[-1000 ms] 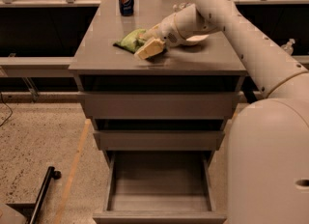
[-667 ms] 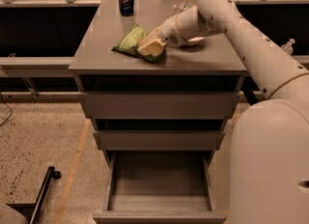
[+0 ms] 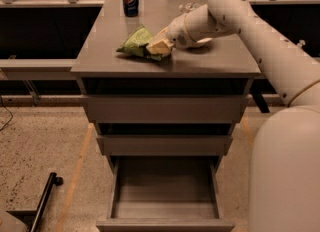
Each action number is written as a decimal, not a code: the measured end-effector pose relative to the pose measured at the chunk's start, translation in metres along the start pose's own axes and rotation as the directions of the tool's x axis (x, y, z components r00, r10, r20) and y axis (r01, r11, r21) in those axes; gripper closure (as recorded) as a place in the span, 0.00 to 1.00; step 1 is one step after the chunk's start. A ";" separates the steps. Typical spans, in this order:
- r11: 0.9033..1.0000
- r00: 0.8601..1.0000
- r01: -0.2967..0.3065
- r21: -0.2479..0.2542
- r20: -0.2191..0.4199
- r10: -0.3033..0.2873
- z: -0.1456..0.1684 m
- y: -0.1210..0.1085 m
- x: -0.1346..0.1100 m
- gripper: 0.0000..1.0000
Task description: Place green jalapeno chip bag into bottom drawer
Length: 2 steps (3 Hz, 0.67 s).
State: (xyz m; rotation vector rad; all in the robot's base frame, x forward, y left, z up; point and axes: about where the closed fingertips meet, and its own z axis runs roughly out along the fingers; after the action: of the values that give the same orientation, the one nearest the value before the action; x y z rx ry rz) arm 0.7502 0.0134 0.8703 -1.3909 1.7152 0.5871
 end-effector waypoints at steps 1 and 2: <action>0.998 0.998 0.059 0.029 -0.020 -0.059 -0.035 0.021 -0.023 1.00; 0.994 0.993 0.099 0.035 -0.071 -0.097 -0.073 0.060 -0.041 1.00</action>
Offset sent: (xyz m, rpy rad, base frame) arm -0.1521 -0.0344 0.1026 -0.1926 -0.0956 0.0180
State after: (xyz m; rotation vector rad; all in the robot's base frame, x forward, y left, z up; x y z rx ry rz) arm 0.6721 -0.0035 0.9352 -1.4742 1.6928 0.4540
